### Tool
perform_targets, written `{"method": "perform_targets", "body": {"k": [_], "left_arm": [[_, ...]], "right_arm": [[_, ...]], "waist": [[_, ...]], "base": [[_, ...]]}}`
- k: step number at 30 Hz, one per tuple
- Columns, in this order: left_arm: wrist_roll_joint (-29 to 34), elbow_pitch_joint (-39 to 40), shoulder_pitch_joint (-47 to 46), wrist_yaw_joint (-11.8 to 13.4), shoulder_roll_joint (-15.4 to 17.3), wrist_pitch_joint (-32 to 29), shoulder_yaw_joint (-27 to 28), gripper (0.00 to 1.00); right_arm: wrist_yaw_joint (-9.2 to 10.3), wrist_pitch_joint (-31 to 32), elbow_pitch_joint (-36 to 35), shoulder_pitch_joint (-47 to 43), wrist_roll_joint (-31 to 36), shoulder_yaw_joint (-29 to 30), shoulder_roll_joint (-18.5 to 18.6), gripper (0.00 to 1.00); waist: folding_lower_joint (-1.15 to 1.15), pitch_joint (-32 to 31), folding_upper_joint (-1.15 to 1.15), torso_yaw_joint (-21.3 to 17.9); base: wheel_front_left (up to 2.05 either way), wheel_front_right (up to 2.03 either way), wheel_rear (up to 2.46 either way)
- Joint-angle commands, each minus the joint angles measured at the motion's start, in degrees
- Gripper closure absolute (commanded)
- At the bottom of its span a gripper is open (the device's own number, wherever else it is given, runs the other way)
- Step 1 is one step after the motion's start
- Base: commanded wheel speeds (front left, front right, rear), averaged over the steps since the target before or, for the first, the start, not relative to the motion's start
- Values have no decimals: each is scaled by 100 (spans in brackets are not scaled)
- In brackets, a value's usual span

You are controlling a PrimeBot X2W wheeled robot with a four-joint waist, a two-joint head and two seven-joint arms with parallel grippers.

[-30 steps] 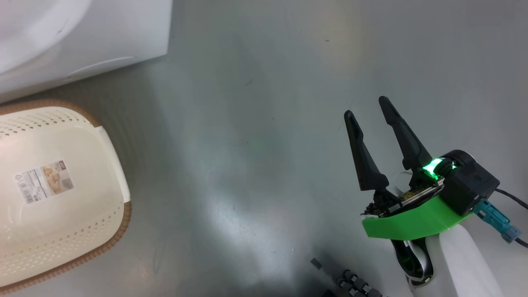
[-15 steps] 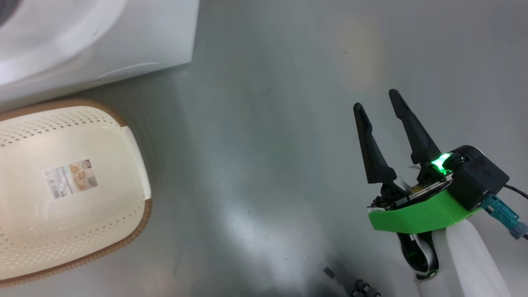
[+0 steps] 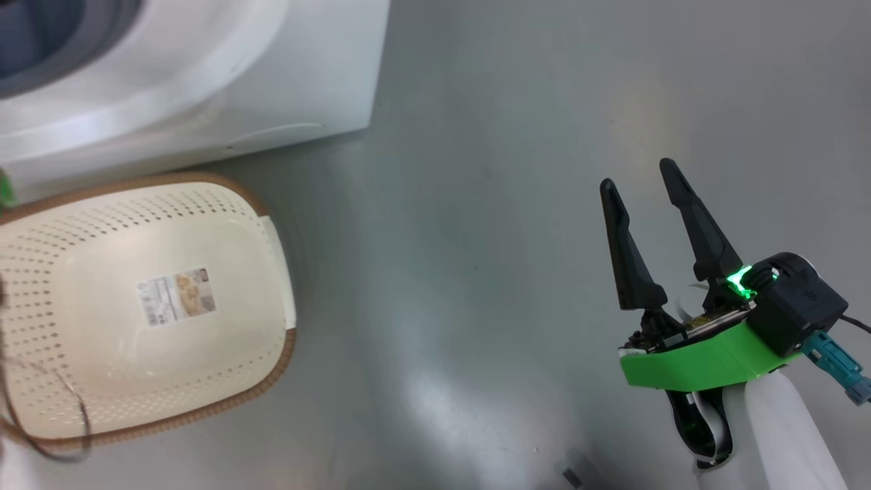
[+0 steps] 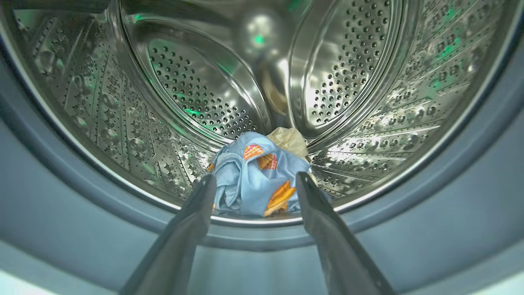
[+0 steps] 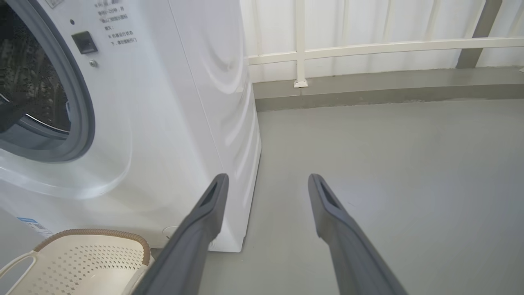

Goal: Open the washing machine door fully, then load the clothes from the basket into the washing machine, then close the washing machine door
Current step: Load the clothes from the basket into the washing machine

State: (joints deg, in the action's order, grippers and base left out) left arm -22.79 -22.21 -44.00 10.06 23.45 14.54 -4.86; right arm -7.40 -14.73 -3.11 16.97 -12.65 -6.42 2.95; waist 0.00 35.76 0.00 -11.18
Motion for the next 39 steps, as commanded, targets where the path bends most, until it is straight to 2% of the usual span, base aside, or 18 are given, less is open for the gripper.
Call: {"method": "perform_targets", "body": {"k": [1, 9, 13, 22, 30, 36, 39], "left_arm": [[42, 318, 267, 106, 257, 41, 199, 0], [228, 2017, 2149, 597, -219, 44, 109, 0], [213, 2482, 2930, 704, -418, 45, 57, 0], [174, 2718, 4076, 655, -673, 45, -100, 0], [156, 2646, 4637, 461, -821, 45, -290, 0], [134, 2523, 4947, 182, -897, 45, -532, 0], [140, 2478, 5063, 153, -952, 45, -575, 0]], "right_arm": [[-9, -27, -125, -183, 70, -95, -7, 0], [-9, -27, -20, -391, 262, -6, 20, 0], [-9, -27, 54, -561, 336, 46, 79, 0], [-9, -27, 205, -1005, 467, 149, 150, 0], [-9, 32, 257, -1409, 560, 209, 173, 0], [-9, 183, 152, -1763, 640, 240, 153, 0], [-9, 251, 88, -1929, 661, 254, 137, 0]], "waist": [[0, -183, 0, 155], [0, -748, 0, 429], [0, -1097, 0, 562], [0, -1916, 0, 822], [0, -2503, 0, 987], [0, -2924, 0, 1051], [0, -3109, 0, 1061]], "base": [[0, 0, 0], [0, 0, 0], [0, 0, 0], [0, 0, 0], [0, 0, 0], [0, 0, 0], [0, 0, 0]]}}
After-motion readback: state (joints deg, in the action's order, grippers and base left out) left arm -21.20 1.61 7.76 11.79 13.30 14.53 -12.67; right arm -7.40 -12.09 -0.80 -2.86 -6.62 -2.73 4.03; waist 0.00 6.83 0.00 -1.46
